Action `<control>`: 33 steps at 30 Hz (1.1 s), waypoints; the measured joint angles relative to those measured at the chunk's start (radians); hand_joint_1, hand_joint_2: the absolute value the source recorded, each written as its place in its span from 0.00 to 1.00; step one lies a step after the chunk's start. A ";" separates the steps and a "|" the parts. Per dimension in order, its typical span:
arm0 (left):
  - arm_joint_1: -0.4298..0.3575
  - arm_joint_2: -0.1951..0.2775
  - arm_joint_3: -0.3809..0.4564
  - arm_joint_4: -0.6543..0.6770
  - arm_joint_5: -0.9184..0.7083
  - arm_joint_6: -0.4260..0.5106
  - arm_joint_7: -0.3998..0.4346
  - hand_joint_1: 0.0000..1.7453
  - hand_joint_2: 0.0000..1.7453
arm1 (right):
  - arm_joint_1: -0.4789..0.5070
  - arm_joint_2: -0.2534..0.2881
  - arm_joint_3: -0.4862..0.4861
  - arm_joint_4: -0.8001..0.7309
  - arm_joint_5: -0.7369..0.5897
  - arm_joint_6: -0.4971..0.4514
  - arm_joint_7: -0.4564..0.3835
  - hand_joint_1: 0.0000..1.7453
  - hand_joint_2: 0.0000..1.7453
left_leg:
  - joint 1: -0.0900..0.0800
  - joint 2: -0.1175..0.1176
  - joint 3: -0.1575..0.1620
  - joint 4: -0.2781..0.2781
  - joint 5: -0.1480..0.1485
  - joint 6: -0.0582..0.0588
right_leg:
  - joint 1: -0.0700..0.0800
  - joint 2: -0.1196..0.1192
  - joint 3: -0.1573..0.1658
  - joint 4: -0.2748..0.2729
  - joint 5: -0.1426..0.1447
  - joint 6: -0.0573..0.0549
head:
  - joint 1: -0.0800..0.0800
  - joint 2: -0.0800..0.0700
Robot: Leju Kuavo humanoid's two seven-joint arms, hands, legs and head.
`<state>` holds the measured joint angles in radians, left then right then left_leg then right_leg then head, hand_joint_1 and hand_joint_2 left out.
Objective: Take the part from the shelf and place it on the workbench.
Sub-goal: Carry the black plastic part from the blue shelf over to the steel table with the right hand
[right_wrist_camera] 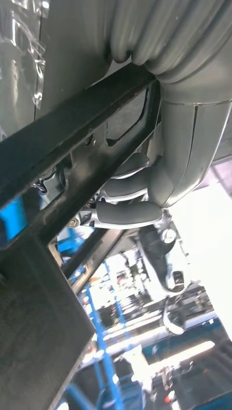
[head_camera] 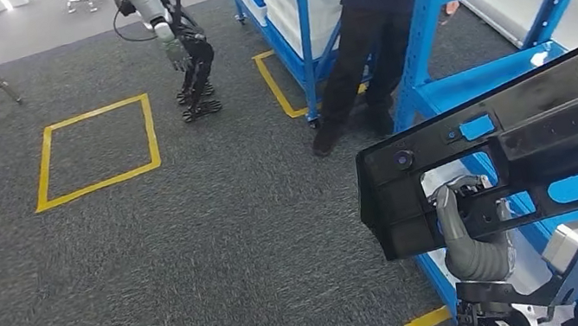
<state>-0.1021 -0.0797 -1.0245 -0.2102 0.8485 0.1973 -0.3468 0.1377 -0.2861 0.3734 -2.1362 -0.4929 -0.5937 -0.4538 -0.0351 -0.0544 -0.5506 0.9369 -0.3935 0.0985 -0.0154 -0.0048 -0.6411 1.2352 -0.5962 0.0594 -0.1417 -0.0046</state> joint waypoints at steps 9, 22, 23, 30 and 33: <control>-0.001 0.000 0.002 0.000 0.002 -0.001 0.000 0.00 1.00 | -0.001 0.000 -0.008 0.003 -0.012 0.000 0.002 1.00 1.00 | 0.006 -0.055 -0.015 0.052 -0.040 -0.034 | -0.005 0.026 0.093 -0.250 0.128 -0.031 | 0.008 0.000; 0.003 0.000 0.002 0.000 0.016 -0.009 0.018 0.00 1.00 | -0.001 0.000 -0.016 0.003 -0.060 0.003 -0.006 1.00 1.00 | -0.005 0.120 -0.043 0.028 -0.003 -0.024 | -0.007 -0.121 0.153 -0.264 0.078 -0.020 | 0.008 0.000; 0.004 0.000 0.002 0.000 0.016 -0.009 0.018 0.00 1.00 | 0.000 0.000 -0.018 0.003 -0.064 0.004 -0.008 1.00 1.00 | -0.003 0.106 -0.038 0.019 0.000 -0.022 | -0.007 -0.130 0.159 -0.271 0.075 -0.014 | 0.008 0.000; -0.001 -0.004 0.003 0.000 0.019 -0.010 0.026 0.00 1.00 | 0.010 0.000 -0.037 0.004 -0.093 0.004 -0.028 1.00 1.00 | 0.012 0.002 0.010 -0.018 0.005 -0.012 | -0.009 0.001 0.002 0.015 -0.021 0.001 | 0.018 0.000; -0.002 -0.004 0.003 0.000 0.020 -0.011 0.030 0.00 1.00 | 0.012 0.000 -0.042 0.006 -0.107 0.005 -0.036 1.00 1.00 | 0.018 -0.047 0.023 -0.009 -0.011 -0.023 | -0.018 0.030 0.040 -0.140 0.101 0.011 | 0.018 0.000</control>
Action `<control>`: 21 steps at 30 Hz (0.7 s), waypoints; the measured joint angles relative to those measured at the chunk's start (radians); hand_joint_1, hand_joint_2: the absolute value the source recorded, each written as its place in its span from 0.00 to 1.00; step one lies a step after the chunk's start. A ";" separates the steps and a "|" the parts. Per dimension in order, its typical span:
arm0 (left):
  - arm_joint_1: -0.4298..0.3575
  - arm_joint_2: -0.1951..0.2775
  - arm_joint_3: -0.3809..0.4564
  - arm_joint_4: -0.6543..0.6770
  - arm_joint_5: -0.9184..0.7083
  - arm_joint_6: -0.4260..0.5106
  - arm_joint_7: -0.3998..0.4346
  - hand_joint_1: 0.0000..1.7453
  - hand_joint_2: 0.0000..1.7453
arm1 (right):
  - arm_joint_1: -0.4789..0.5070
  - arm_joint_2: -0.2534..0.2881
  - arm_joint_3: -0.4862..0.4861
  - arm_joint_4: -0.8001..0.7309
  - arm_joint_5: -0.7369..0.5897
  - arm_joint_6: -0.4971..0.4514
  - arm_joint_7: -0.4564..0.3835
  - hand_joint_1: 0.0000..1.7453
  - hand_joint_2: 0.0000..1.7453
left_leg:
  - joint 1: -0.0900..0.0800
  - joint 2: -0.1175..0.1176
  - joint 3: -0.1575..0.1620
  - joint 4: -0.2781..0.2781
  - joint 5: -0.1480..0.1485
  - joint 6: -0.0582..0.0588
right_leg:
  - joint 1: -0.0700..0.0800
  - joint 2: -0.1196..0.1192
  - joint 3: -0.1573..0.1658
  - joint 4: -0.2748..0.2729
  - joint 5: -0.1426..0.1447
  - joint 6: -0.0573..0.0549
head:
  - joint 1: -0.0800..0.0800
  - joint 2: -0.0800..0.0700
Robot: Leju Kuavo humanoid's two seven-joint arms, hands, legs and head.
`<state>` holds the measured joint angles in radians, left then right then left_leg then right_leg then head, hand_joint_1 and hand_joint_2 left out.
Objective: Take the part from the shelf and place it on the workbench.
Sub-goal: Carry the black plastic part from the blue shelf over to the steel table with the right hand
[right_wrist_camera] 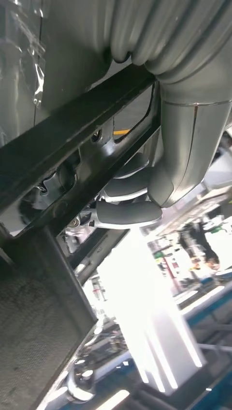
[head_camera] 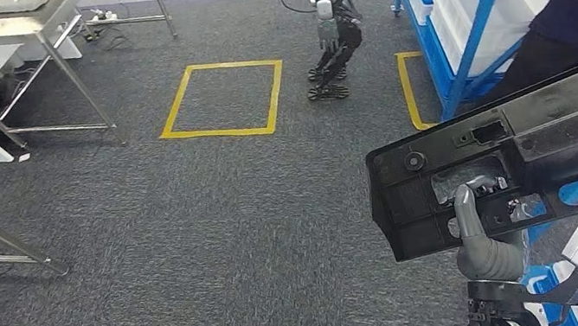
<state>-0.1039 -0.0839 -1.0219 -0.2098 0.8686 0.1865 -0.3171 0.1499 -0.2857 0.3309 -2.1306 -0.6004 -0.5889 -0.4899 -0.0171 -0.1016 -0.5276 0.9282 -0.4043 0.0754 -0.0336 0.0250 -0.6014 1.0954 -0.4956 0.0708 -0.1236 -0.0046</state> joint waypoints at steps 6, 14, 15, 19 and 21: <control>0.000 0.002 0.000 0.000 0.002 -0.004 0.002 0.00 1.00 | 0.001 0.000 -0.012 0.001 -0.013 0.002 -0.010 1.00 1.00 | 0.006 -0.033 -0.020 0.033 -0.028 -0.026 | 0.001 0.010 0.045 -0.118 0.042 -0.029 | 0.001 0.000; 0.000 0.002 0.000 0.000 0.014 -0.008 0.002 0.00 1.00 | 0.009 0.000 -0.024 0.001 -0.033 0.003 -0.023 1.00 1.00 | 0.013 0.095 -0.172 0.272 -0.076 -0.040 | 0.011 -0.092 0.081 -0.120 0.011 -0.047 | -0.003 0.000; 0.001 0.002 0.000 0.000 0.014 -0.008 0.002 0.00 1.00 | 0.009 0.001 -0.026 0.001 -0.036 0.003 -0.024 1.00 1.00 | 0.008 0.115 -0.135 0.192 -0.036 -0.033 | 0.011 -0.104 0.090 -0.120 0.005 -0.045 | -0.003 0.000; 0.003 0.003 0.000 0.000 0.015 -0.008 0.003 0.00 1.00 | 0.009 0.001 -0.029 0.001 -0.039 0.003 -0.027 1.00 1.00 | -0.015 0.161 -0.066 0.041 0.008 -0.015 | 0.015 -0.142 0.112 -0.125 -0.015 -0.027 | -0.003 0.000; 0.005 0.004 0.000 0.000 0.015 -0.008 0.004 0.00 1.00 | 0.008 0.001 -0.032 0.001 -0.041 0.003 -0.027 1.00 1.00 | -0.014 0.135 -0.061 0.031 0.012 -0.011 | 0.013 -0.147 0.118 -0.125 -0.024 -0.017 | -0.002 0.000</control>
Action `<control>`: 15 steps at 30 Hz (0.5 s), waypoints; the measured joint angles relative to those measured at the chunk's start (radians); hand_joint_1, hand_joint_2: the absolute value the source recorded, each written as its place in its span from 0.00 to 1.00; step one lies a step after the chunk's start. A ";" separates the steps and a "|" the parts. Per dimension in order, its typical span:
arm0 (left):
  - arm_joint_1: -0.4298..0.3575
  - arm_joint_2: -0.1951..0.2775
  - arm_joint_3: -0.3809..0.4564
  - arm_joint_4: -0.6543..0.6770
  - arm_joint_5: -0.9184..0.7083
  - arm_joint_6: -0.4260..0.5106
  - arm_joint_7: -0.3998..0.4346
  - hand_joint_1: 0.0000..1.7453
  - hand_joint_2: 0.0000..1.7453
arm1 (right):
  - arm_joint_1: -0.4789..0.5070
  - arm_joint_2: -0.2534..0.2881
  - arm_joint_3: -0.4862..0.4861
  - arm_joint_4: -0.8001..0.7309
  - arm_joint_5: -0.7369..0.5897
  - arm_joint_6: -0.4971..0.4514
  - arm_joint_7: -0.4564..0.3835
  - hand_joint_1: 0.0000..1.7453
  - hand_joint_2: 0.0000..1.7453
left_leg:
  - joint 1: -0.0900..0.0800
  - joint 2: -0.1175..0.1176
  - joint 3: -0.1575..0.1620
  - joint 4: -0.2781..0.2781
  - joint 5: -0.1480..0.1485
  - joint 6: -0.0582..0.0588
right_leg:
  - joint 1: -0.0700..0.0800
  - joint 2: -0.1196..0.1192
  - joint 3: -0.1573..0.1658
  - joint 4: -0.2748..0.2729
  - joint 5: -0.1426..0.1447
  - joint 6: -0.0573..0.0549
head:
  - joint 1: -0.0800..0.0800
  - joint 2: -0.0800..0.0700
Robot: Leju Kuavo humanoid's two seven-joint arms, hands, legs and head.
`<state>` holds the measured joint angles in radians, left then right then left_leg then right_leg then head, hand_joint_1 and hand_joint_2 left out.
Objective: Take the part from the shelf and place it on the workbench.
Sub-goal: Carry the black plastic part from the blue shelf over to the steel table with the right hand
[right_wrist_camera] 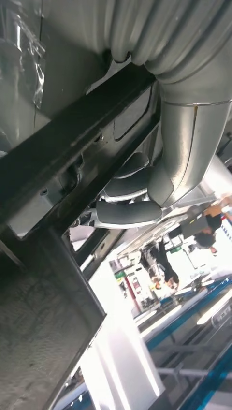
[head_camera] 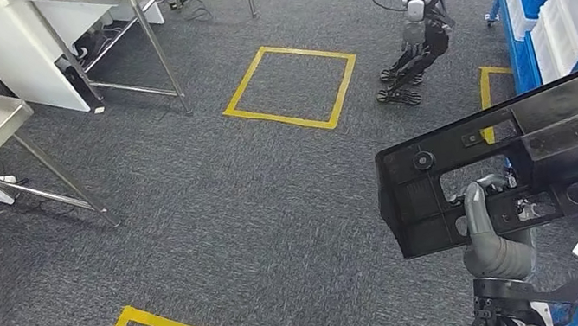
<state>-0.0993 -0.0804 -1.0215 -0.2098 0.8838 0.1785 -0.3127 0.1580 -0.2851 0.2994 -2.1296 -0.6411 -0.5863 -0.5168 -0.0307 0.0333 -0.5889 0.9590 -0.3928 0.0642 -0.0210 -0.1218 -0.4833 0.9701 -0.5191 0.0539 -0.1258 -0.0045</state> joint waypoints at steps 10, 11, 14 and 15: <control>-0.007 -0.002 0.001 0.000 -0.003 -0.001 0.019 0.00 1.00 | 0.002 0.000 -0.011 0.003 -0.010 0.000 0.003 1.00 1.00 | 0.014 -0.146 0.037 -0.004 -0.015 0.006 | -0.010 0.159 -0.101 0.099 0.031 0.014 | 0.011 0.000; -0.008 -0.002 0.001 0.000 -0.003 -0.002 0.020 0.00 1.00 | 0.001 0.000 -0.012 0.004 -0.010 0.000 0.003 1.00 1.00 | 0.014 -0.159 0.037 0.000 -0.019 0.001 | -0.012 0.175 -0.081 0.047 0.054 0.014 | 0.012 0.000; -0.008 -0.001 0.001 0.000 -0.004 -0.002 0.023 0.00 1.00 | 0.000 0.001 -0.013 0.006 -0.011 0.001 0.005 1.00 1.00 | 0.017 -0.185 0.027 0.004 -0.022 -0.011 | -0.008 0.170 -0.069 0.016 0.059 -0.004 | 0.013 0.000; -0.007 -0.001 0.001 0.000 -0.003 -0.002 0.023 0.00 1.00 | -0.001 0.001 -0.013 0.006 -0.011 0.002 0.005 1.00 1.00 | 0.018 -0.183 0.024 0.007 -0.025 -0.014 | -0.007 0.159 -0.068 0.015 0.059 -0.010 | 0.013 0.000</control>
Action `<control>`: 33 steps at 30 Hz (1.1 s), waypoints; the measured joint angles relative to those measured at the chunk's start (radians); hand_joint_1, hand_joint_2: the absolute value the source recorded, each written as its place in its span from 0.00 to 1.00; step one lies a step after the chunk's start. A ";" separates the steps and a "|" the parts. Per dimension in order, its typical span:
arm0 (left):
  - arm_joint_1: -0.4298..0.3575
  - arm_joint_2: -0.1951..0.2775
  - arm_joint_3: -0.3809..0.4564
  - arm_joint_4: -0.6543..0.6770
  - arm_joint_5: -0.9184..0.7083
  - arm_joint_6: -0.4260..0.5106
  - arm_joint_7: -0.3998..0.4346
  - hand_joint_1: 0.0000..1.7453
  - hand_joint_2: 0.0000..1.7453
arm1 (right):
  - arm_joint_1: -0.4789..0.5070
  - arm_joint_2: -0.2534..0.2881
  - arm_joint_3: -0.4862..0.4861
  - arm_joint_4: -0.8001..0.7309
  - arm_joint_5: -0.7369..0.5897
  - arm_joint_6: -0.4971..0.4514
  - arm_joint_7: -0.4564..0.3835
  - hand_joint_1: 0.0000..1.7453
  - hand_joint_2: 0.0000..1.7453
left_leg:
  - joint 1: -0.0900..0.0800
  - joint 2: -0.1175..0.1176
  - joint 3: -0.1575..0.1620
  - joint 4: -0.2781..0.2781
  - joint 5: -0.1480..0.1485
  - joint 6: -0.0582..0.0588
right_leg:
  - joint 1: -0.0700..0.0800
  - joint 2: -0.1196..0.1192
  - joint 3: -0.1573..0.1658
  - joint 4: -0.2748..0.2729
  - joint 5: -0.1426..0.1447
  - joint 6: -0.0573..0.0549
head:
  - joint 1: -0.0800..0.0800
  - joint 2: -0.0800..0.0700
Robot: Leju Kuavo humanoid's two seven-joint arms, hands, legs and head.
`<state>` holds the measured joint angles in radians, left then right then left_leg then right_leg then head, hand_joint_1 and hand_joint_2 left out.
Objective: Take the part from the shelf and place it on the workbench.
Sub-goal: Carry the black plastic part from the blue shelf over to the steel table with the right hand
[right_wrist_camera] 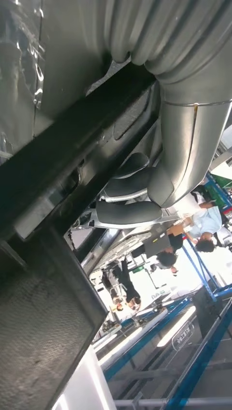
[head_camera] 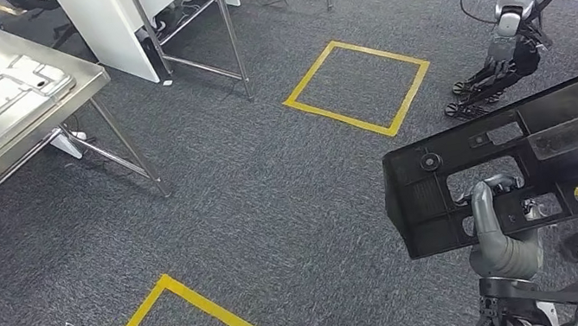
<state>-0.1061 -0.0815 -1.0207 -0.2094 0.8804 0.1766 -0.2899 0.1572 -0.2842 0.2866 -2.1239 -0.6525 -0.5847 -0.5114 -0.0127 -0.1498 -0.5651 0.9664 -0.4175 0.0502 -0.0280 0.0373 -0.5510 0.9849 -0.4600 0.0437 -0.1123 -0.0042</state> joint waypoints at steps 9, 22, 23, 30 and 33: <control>0.002 0.000 0.000 0.000 0.005 -0.002 0.009 0.00 1.00 | -0.001 0.000 -0.001 0.002 -0.006 0.001 0.001 1.00 1.00 | 0.001 0.153 -0.119 0.208 -0.055 -0.012 | 0.012 -0.118 0.021 -0.003 -0.021 -0.022 | -0.006 0.000; 0.000 -0.005 0.001 0.000 0.016 -0.004 0.017 0.00 1.00 | -0.002 0.000 -0.005 0.006 -0.012 0.002 0.003 1.00 1.00 | -0.009 0.103 0.016 -0.022 0.006 0.033 | 0.007 -0.046 -0.090 0.275 -0.165 0.015 | 0.009 0.000; 0.000 -0.005 0.001 0.000 0.016 -0.004 0.018 0.00 1.00 | -0.002 0.000 -0.005 0.007 -0.013 0.002 0.003 1.00 1.00 | -0.008 0.085 0.018 -0.021 0.004 0.032 | 0.007 -0.044 -0.086 0.249 -0.137 0.015 | 0.010 0.000; -0.003 -0.005 0.001 0.000 0.015 -0.004 0.018 0.00 1.00 | -0.004 0.001 -0.007 0.012 -0.016 0.002 0.003 1.00 1.00 | 0.000 -0.003 0.010 -0.004 -0.008 0.004 | 0.004 0.027 0.018 -0.003 -0.019 0.002 | 0.012 0.000; -0.002 -0.004 0.001 0.000 0.016 -0.004 0.021 0.00 1.00 | -0.008 0.001 -0.007 0.012 -0.016 0.004 0.002 1.00 1.00 | -0.003 0.068 -0.027 0.071 -0.046 -0.010 | 0.006 -0.011 0.025 -0.007 -0.022 -0.013 | 0.008 0.000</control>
<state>-0.1084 -0.0860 -1.0199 -0.2094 0.8962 0.1727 -0.2687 0.1489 -0.2834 0.2795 -2.1122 -0.6686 -0.5802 -0.5091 -0.0154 -0.0821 -0.5925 1.0373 -0.4634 0.0403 -0.0219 0.0259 -0.5260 0.9778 -0.4817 0.0304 -0.1041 -0.0042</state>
